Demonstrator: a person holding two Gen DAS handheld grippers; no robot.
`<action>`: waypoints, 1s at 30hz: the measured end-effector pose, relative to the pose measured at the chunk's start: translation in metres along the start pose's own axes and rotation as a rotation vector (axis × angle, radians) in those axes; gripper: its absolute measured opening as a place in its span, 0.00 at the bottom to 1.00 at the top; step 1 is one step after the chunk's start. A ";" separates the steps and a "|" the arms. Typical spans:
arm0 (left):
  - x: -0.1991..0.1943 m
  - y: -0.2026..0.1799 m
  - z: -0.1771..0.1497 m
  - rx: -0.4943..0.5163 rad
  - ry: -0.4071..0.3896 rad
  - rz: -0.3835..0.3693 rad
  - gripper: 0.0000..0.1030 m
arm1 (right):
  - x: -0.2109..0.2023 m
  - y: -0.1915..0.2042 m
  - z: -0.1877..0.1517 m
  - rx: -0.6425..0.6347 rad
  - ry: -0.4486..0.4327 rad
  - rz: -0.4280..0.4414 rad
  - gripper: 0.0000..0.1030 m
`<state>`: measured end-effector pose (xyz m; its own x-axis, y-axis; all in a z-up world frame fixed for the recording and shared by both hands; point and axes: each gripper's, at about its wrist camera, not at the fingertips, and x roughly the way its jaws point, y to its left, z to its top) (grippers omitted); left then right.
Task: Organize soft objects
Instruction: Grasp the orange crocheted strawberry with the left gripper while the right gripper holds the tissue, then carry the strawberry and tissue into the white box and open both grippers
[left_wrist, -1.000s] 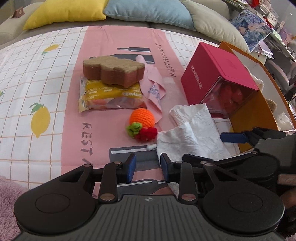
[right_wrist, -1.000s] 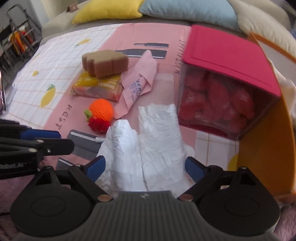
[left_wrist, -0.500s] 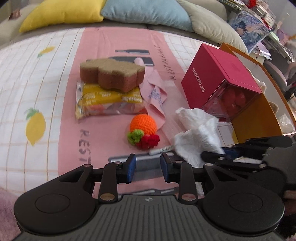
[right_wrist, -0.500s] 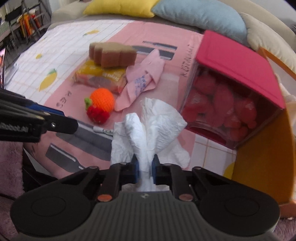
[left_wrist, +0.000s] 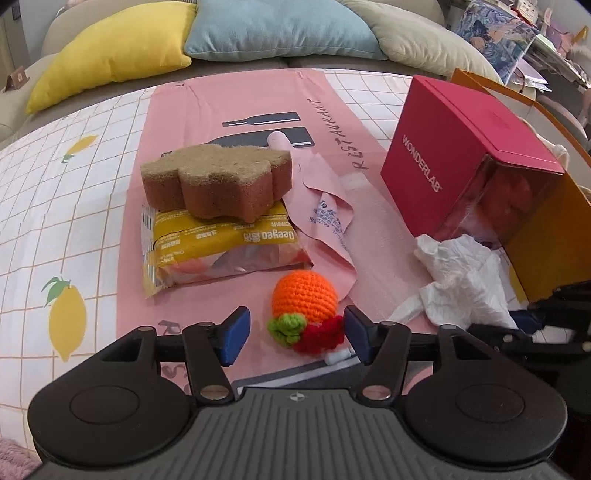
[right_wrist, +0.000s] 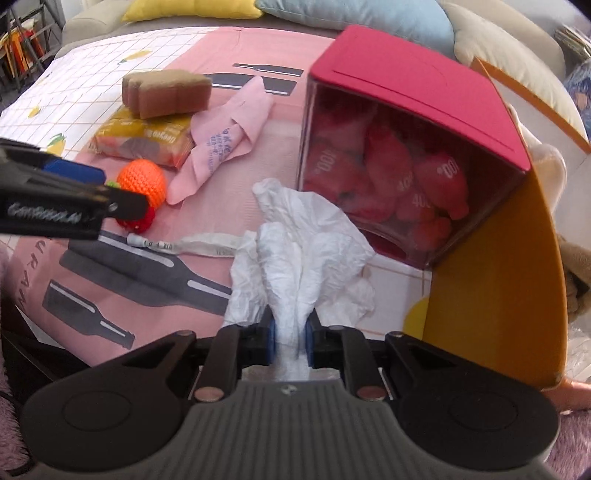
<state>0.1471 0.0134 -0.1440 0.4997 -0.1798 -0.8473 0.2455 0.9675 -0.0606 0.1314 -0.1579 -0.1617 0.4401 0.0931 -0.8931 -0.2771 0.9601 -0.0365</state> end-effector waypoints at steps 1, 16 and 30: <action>0.002 -0.001 0.000 0.001 -0.003 -0.004 0.66 | 0.000 -0.001 0.000 0.004 0.001 0.004 0.13; -0.032 -0.009 -0.003 -0.014 -0.071 -0.001 0.49 | -0.025 -0.003 -0.001 0.018 -0.063 0.037 0.11; -0.109 -0.066 0.031 0.036 -0.258 -0.138 0.49 | -0.146 -0.052 -0.001 0.164 -0.417 0.100 0.11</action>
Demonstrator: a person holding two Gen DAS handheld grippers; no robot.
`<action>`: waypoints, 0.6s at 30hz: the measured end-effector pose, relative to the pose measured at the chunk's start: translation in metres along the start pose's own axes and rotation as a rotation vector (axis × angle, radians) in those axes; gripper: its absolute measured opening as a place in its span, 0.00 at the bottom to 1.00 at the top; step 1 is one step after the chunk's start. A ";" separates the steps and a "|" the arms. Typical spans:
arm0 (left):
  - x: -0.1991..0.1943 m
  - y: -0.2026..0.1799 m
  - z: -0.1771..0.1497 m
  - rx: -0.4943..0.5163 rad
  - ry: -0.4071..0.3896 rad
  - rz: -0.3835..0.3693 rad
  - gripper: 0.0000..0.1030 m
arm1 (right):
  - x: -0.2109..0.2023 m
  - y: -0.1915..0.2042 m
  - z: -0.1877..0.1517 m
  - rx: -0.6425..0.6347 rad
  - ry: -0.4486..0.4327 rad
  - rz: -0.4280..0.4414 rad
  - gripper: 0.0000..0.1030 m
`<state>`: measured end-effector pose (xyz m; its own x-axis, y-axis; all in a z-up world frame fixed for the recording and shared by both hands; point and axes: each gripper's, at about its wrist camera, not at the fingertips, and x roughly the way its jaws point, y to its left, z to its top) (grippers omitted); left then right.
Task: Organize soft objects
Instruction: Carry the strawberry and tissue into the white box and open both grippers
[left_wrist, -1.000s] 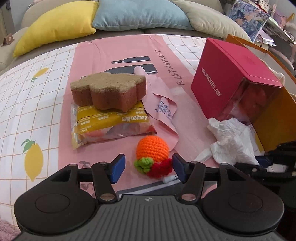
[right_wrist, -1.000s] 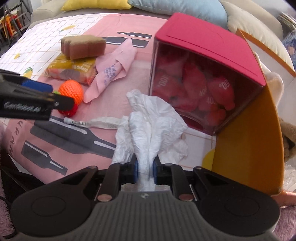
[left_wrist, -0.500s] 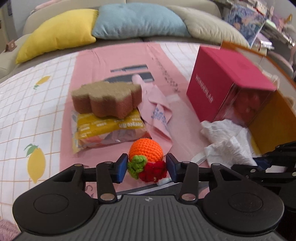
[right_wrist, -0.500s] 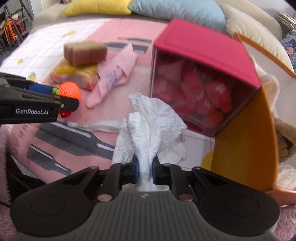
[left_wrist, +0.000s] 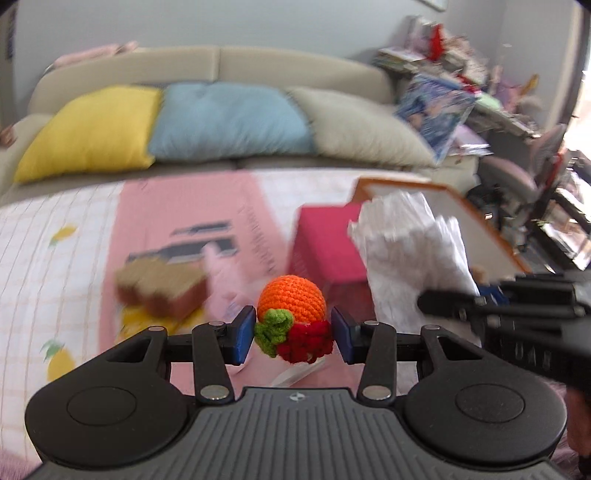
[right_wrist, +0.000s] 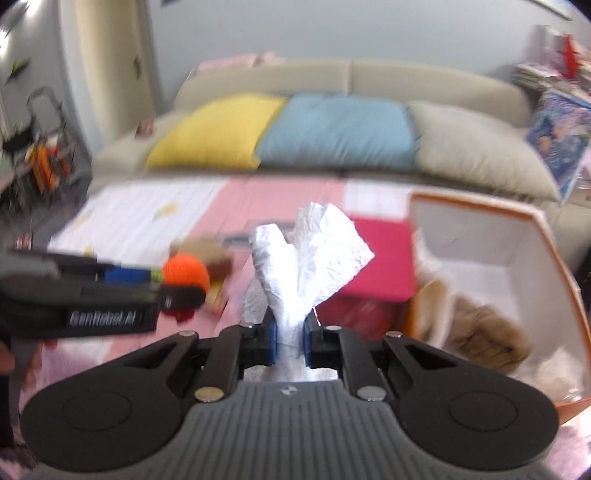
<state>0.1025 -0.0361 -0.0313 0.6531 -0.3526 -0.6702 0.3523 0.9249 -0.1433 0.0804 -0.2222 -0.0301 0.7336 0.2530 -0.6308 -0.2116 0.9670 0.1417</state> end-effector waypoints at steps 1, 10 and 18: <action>0.002 -0.008 0.006 0.024 -0.007 -0.014 0.49 | -0.006 -0.009 0.005 0.013 -0.020 -0.009 0.11; 0.030 -0.089 0.052 0.251 -0.041 -0.104 0.49 | -0.022 -0.110 0.029 0.074 -0.075 -0.192 0.11; 0.071 -0.152 0.085 0.439 -0.022 -0.117 0.49 | 0.041 -0.172 0.037 -0.014 0.051 -0.294 0.11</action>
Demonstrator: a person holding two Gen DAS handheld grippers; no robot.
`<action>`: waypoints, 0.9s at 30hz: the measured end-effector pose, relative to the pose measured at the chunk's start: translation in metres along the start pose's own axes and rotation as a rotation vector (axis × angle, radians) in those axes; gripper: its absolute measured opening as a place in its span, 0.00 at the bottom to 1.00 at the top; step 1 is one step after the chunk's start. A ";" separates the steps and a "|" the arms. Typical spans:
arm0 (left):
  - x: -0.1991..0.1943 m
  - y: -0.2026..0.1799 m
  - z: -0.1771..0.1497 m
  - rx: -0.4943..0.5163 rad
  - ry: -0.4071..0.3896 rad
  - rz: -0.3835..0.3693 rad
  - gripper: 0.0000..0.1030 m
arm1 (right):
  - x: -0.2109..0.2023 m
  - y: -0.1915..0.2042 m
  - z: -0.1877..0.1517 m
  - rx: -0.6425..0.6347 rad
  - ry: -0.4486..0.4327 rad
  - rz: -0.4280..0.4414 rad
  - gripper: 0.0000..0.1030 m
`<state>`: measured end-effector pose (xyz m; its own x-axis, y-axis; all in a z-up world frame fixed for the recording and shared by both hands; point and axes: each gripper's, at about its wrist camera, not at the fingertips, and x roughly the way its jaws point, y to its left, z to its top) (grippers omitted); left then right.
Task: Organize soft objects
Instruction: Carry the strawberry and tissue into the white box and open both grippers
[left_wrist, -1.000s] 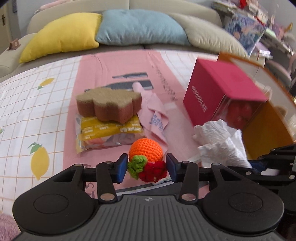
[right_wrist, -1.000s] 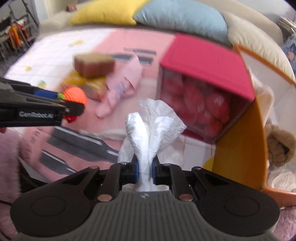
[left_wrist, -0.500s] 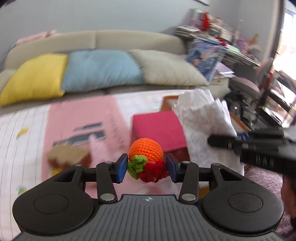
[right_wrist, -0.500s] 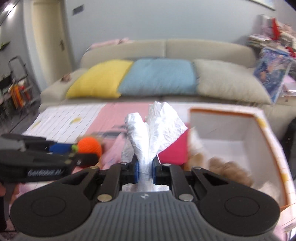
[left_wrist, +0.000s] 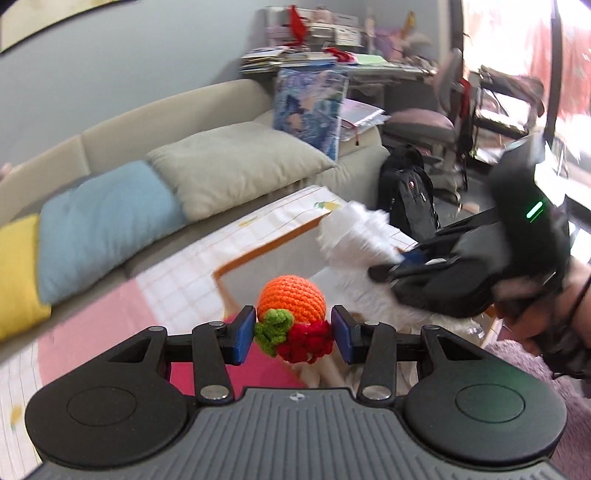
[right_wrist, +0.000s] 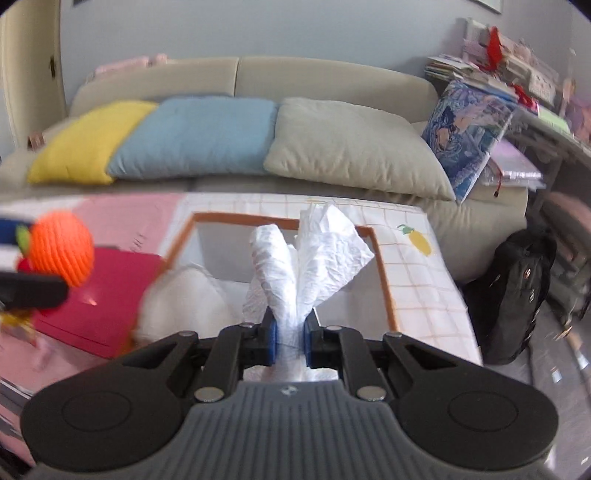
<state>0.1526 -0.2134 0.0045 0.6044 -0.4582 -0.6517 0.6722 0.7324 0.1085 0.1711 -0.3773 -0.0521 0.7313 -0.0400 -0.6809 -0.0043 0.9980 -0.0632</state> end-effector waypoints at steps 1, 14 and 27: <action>0.007 -0.004 0.007 0.019 0.003 -0.002 0.49 | 0.010 -0.001 0.001 -0.023 0.011 -0.013 0.11; 0.117 -0.016 0.040 0.259 0.185 0.062 0.49 | 0.059 -0.008 -0.010 -0.113 0.085 -0.022 0.16; 0.175 -0.015 0.026 0.273 0.334 0.032 0.57 | 0.049 -0.027 -0.020 -0.150 0.124 -0.031 0.43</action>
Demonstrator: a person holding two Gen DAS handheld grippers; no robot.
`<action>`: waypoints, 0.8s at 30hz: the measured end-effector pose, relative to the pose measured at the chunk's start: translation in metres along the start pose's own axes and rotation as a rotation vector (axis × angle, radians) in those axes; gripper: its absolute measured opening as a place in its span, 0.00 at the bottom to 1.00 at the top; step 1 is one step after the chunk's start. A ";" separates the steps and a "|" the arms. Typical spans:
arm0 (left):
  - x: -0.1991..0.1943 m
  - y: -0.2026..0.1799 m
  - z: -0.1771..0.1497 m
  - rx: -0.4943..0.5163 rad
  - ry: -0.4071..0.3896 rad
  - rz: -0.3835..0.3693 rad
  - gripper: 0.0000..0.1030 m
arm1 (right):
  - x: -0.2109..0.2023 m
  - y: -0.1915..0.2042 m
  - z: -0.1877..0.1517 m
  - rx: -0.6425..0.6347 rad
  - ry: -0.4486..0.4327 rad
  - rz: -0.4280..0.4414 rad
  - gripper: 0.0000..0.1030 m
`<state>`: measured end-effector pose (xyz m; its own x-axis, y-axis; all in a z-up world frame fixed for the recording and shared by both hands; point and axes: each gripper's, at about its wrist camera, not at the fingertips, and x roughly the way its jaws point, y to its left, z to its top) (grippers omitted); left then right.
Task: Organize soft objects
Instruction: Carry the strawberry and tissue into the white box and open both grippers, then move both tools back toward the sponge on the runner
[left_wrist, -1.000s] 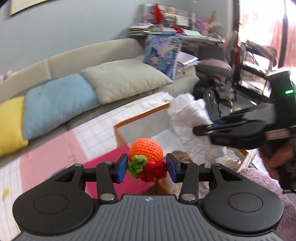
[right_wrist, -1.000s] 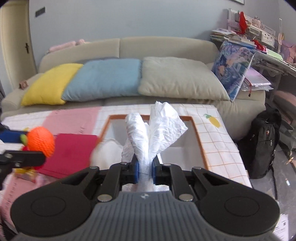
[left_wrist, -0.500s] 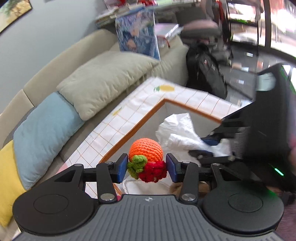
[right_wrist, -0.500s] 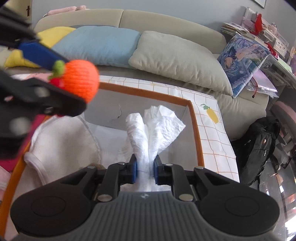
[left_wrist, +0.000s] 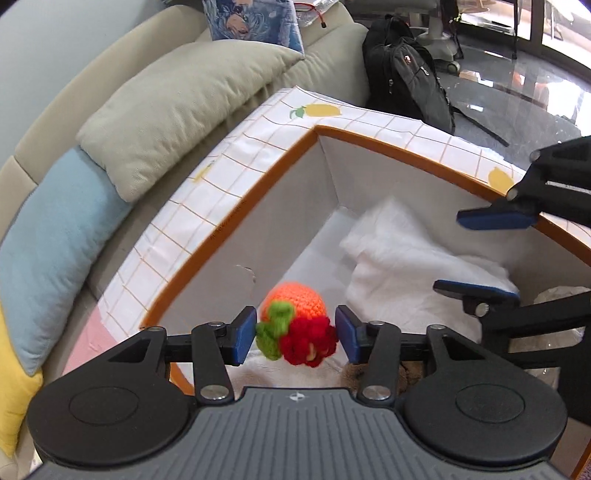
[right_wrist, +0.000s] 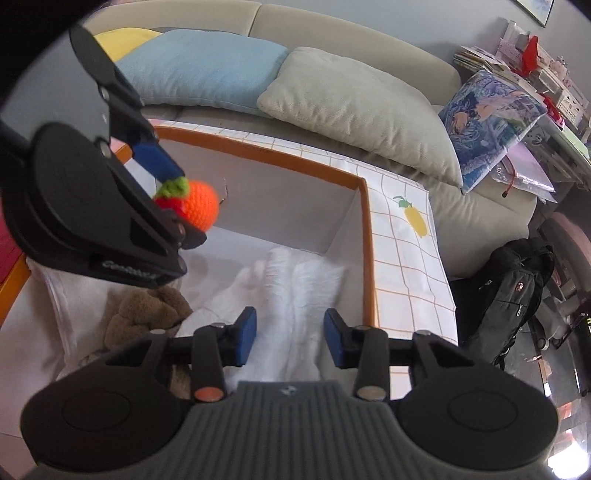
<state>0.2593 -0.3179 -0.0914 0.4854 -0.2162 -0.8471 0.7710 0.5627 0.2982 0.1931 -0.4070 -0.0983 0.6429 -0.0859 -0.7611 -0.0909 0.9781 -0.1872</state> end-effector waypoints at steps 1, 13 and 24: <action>-0.001 0.000 -0.001 -0.004 -0.001 0.006 0.60 | -0.002 0.000 0.000 0.001 0.004 -0.004 0.46; -0.087 0.035 -0.026 -0.176 -0.189 -0.063 0.70 | -0.036 0.010 0.013 0.011 0.006 -0.037 0.70; -0.196 0.073 -0.129 -0.370 -0.389 -0.015 0.70 | -0.096 0.056 0.026 0.159 -0.158 -0.063 0.82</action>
<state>0.1667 -0.1316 0.0398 0.6465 -0.4669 -0.6033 0.6166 0.7855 0.0528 0.1461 -0.3393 -0.0190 0.7560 -0.1297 -0.6416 0.0667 0.9903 -0.1215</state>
